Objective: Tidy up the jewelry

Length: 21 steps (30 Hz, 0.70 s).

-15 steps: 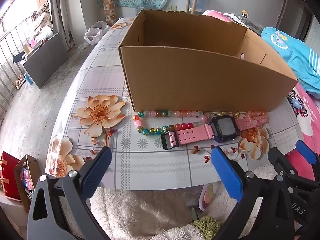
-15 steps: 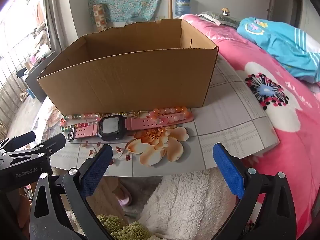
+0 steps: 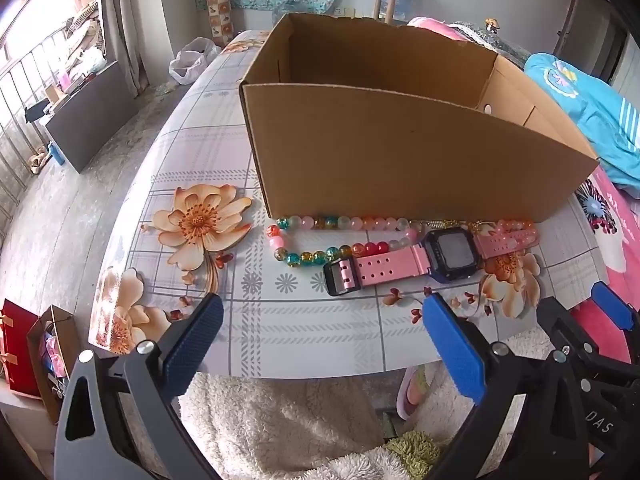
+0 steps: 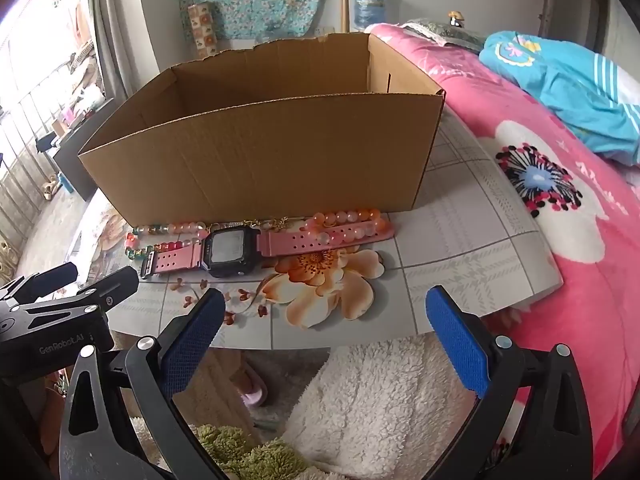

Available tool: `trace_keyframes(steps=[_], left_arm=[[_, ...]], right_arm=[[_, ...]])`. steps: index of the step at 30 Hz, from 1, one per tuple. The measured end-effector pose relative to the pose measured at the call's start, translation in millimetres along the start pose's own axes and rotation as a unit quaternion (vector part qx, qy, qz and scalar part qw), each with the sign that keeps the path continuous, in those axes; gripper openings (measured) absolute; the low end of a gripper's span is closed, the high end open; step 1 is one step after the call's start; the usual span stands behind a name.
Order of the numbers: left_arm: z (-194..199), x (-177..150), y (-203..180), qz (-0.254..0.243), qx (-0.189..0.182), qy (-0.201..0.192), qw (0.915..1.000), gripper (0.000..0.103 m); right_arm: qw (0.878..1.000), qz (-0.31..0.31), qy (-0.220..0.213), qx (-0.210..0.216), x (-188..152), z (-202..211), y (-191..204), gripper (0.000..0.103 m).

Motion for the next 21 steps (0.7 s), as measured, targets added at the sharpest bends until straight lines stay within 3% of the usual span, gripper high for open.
trace_keyframes(steps=[21], left_arm=[[-4.7,-3.7,7.1,0.004,0.006,0.003,1.0000,0.097]], right_arm=[[1.000,-0.004,0.007,0.013,3.0,3.6,1.8,0.096]])
Point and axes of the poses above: each gripper's, at about its wrist camera, not at the fingertips, and z roughly against the way its jaws point, y to its left, x to its top, the point moved 6 cm from there along -z, roughly the way its jaws point, and after that the axes turned 14 degrees about -x, right-handed, at the moved point
